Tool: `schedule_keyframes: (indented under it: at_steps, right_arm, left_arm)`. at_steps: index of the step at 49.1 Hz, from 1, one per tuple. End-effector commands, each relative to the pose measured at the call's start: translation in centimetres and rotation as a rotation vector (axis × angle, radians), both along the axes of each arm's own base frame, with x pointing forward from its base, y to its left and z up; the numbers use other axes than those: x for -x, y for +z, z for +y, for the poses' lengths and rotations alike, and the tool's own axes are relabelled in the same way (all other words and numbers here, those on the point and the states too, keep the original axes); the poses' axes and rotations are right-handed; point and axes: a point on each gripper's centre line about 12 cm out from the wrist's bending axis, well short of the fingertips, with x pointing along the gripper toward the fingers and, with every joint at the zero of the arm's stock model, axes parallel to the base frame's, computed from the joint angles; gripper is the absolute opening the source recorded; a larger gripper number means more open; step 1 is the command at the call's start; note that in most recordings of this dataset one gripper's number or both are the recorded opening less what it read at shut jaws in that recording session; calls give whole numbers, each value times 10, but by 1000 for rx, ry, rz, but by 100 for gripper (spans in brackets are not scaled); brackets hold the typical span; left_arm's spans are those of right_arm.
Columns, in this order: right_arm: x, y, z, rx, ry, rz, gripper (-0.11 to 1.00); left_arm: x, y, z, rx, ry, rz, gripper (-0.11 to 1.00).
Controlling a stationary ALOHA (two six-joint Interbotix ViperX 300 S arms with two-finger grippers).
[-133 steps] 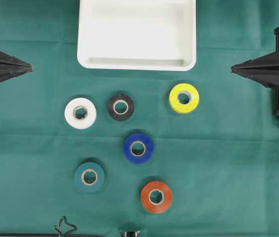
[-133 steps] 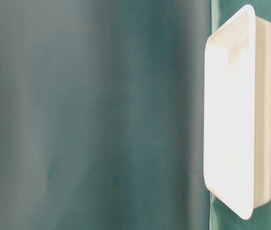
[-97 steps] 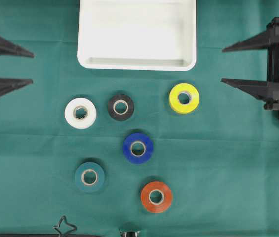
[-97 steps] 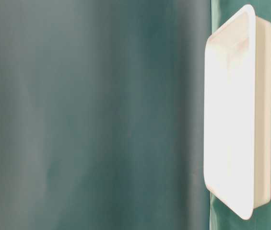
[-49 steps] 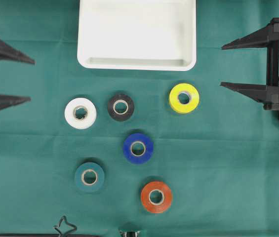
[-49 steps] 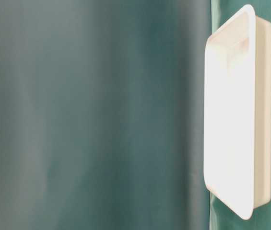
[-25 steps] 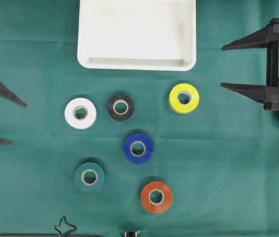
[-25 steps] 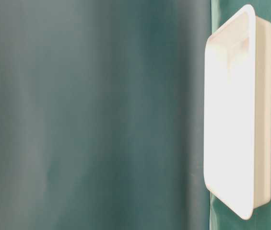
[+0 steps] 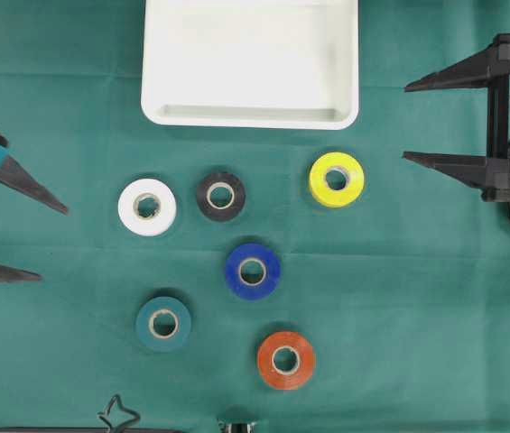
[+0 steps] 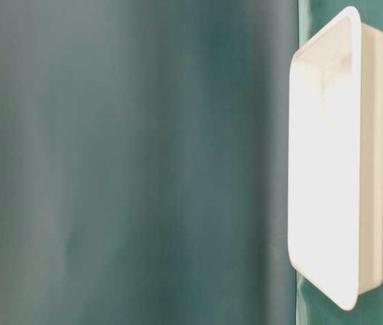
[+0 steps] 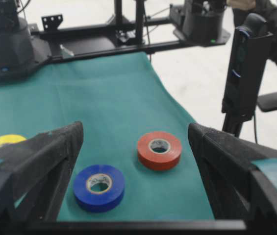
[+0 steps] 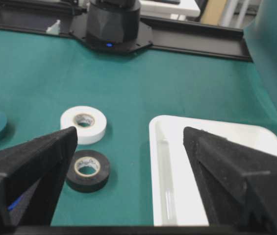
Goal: Pick up the tape from a random location and place it into the white case.
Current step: 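Move the left gripper over the teal tape roll and lower it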
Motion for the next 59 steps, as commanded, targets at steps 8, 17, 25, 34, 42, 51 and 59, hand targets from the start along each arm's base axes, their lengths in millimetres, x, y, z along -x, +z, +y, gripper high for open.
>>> schedule_keyframes:
  at_steps: [8,17,25,34,42,51,59]
  right_arm:
    - [-2,12,0,-1,-2,-32,91]
    - [-2,12,0,2,-2,-31,91]
    - [-2,12,0,5,-1,-34,91]
    - [-2,12,0,8,1,-30,91]
    - [-3,11,0,9,0,-27,91]
    - [-2,12,0,14,0,-29,91]
    - [-2,10,0,8,0,-15,91]
  left_arm:
    - [-38,19,-14,-6,0,8,100]
    - [-65,24,-23,-19,0,36,100]
    - [-83,28,-29,-25,0,53,100]
    - [-92,28,-33,-32,0,75,100]
    - [-93,26,-33,-37,-1,91,100]
    - [-92,22,-33,-48,-1,134,100]
    - [-94,22,-34,-73,-1,223,100]
